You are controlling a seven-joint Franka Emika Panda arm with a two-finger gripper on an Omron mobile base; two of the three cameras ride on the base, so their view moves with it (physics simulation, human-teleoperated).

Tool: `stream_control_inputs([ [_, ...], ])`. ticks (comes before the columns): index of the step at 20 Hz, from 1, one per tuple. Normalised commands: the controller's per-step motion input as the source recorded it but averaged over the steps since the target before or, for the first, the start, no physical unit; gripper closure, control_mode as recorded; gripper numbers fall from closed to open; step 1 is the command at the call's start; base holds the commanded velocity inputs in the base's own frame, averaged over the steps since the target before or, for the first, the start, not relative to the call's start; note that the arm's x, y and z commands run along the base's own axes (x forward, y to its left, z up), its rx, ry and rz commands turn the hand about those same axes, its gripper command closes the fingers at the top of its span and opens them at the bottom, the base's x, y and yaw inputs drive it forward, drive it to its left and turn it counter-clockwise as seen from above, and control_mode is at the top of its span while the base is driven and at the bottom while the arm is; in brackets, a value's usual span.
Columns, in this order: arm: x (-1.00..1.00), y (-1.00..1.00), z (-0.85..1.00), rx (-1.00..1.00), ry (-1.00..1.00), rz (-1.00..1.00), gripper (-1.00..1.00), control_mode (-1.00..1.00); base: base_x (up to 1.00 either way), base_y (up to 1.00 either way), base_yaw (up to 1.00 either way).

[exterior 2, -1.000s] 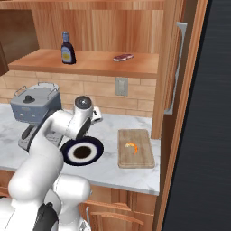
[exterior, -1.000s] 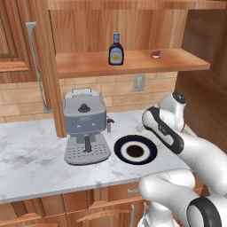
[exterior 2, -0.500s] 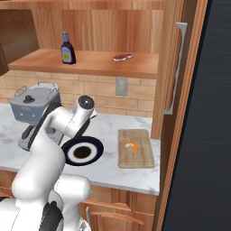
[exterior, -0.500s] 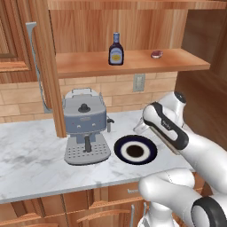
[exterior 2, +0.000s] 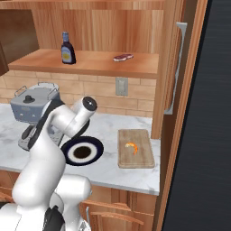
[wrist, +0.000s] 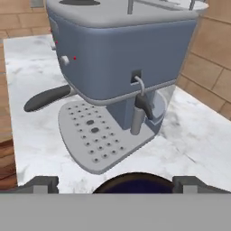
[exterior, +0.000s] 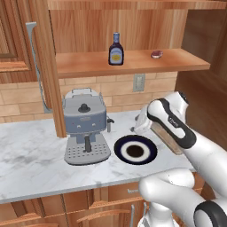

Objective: Pick the shrimp from the plate and place it on the cutting board. Then pick the condiment bottle from the cabinet and place it next to the cutting board.

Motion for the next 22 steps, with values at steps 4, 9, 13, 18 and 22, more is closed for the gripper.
stream_control_inputs([
  [4, -0.15, 0.24, 0.25, 0.15, -0.03, 0.10, -1.00, -1.00, 0.00, 0.00, 0.00],
  [9, -0.15, 0.28, 0.29, 0.14, -0.03, 0.10, -1.00, -1.00, 0.00, 0.00, 0.00],
  [13, -0.12, 0.33, 0.33, 0.12, -0.02, 0.08, -1.00, -1.00, 0.00, 0.00, 0.00],
  [18, -0.12, 0.32, 0.37, 0.11, -0.03, 0.07, -1.00, -1.00, 0.00, 0.00, 0.00],
  [22, -0.08, 0.19, 0.48, 0.09, -0.09, 0.04, -1.00, -1.00, 0.00, 0.00, 0.00],
])
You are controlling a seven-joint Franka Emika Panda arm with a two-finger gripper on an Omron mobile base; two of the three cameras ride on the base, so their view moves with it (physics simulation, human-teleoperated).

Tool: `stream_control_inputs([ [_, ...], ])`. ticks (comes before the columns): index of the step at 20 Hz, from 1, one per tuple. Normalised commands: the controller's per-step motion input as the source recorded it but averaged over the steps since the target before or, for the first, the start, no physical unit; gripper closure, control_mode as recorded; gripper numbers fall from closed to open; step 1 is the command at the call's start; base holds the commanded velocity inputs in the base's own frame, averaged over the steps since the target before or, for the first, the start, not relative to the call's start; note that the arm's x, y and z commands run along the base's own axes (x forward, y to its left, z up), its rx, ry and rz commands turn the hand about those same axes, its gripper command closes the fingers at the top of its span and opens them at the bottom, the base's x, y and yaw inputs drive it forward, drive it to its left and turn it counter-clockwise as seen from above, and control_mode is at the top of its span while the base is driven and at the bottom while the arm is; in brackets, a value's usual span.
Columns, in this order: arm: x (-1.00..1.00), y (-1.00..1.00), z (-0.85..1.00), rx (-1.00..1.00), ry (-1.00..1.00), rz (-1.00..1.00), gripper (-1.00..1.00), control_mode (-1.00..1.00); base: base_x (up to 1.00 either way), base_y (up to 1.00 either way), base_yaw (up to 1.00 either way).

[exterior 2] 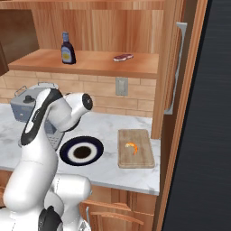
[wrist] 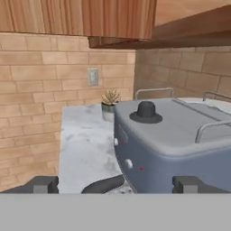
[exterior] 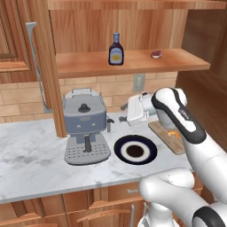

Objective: Pick the shrimp from the plate and place it on the cutting board. Then pick the condiment bottle from the cabinet and place it next to the cutting board.

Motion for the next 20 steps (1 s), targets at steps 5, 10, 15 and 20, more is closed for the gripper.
stream_control_inputs([
  [5, -0.11, 0.08, 0.56, 0.05, -0.12, 0.03, -1.00, -1.00, 0.00, 0.00, 0.00],
  [10, -0.07, 0.07, 0.54, 0.02, -0.12, 0.02, -1.00, -1.00, 0.00, 0.00, 0.00],
  [15, -0.04, 0.11, 0.49, 0.01, -0.12, 0.02, -1.00, -1.00, 0.00, 0.00, 0.00],
  [20, -0.03, 0.09, 0.38, 0.00, -0.14, 0.03, -1.00, -1.00, 0.00, 0.00, 0.00],
])
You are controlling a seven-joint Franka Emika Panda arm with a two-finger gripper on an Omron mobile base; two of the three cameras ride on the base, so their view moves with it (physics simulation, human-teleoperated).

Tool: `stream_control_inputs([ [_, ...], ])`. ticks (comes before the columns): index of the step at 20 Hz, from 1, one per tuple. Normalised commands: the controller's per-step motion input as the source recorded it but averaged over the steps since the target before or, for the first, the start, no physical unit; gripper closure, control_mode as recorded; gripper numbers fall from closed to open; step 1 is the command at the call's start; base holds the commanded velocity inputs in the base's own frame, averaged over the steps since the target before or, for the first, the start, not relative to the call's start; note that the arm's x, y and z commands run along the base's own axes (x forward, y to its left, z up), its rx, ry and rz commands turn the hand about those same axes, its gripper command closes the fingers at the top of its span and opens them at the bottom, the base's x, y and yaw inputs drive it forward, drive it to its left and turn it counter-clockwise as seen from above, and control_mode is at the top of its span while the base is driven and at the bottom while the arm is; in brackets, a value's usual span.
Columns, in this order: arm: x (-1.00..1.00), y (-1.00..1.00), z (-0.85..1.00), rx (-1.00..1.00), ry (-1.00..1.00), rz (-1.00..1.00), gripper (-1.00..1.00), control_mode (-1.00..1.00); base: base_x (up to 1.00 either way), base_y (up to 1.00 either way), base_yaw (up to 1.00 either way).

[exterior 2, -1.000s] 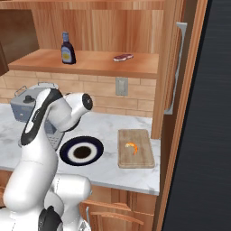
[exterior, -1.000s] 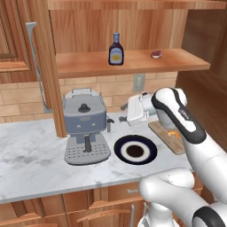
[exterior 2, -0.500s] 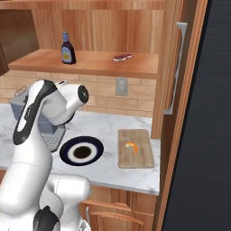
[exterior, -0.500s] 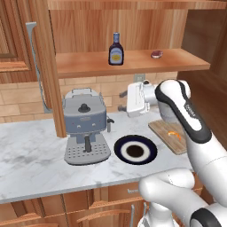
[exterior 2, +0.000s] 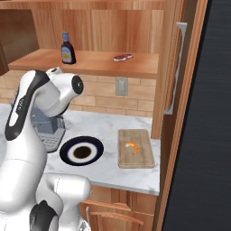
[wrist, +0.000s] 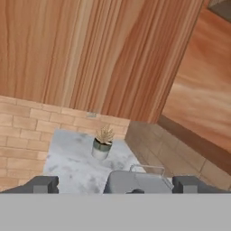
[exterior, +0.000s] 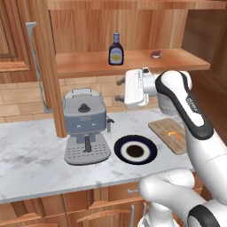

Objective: Pick the shrimp from the plate and place it on the cutting board. Then pick the condiment bottle from the cabinet and place it next to the cutting board.

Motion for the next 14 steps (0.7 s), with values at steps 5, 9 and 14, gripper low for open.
stream_control_inputs([
  [5, 0.00, 0.05, 0.45, 0.03, -0.08, 0.04, -1.00, -1.00, 0.00, 0.00, 0.00],
  [9, 0.00, 0.01, 0.47, 0.07, -0.06, 0.05, -1.00, -1.00, 0.00, 0.00, 0.00],
  [14, 0.04, 0.00, 0.35, 0.02, -0.03, 0.02, -1.00, -1.00, 0.00, 0.00, 0.00],
])
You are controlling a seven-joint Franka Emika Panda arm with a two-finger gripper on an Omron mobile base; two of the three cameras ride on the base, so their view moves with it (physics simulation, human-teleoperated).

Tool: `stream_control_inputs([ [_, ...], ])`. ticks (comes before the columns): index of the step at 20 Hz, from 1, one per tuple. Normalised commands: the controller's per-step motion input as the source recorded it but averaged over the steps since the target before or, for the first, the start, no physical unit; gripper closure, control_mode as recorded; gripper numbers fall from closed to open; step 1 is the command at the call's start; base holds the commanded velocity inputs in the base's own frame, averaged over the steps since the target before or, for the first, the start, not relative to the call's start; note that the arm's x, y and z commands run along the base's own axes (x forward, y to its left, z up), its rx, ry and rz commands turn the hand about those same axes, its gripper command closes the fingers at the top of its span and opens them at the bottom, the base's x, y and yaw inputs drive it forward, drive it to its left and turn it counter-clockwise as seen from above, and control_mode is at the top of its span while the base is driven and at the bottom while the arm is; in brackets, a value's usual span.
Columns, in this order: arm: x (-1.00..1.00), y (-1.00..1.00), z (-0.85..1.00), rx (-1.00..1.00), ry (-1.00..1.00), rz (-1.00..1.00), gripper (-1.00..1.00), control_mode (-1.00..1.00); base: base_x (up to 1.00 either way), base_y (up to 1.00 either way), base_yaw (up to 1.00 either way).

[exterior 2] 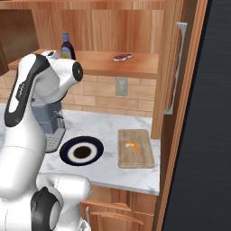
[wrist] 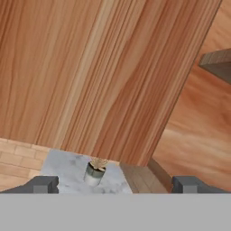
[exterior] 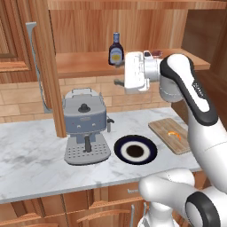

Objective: Pick the shrimp from the plate and place it on the cutting board. Then pick the condiment bottle from the cabinet and place it next to the cutting board.

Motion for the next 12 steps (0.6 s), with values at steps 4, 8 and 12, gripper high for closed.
stream_control_inputs([
  [4, 0.12, 0.00, 0.19, 0.00, -0.02, 0.00, -1.00, -1.00, 0.00, 0.00, 0.00],
  [8, 0.13, 0.00, 0.18, 0.00, -0.02, 0.00, -1.00, -1.00, 0.00, 0.00, 0.00],
  [12, 0.09, -0.02, 0.17, 0.00, -0.01, -0.01, -1.00, -1.00, 0.00, 0.00, 0.00],
])
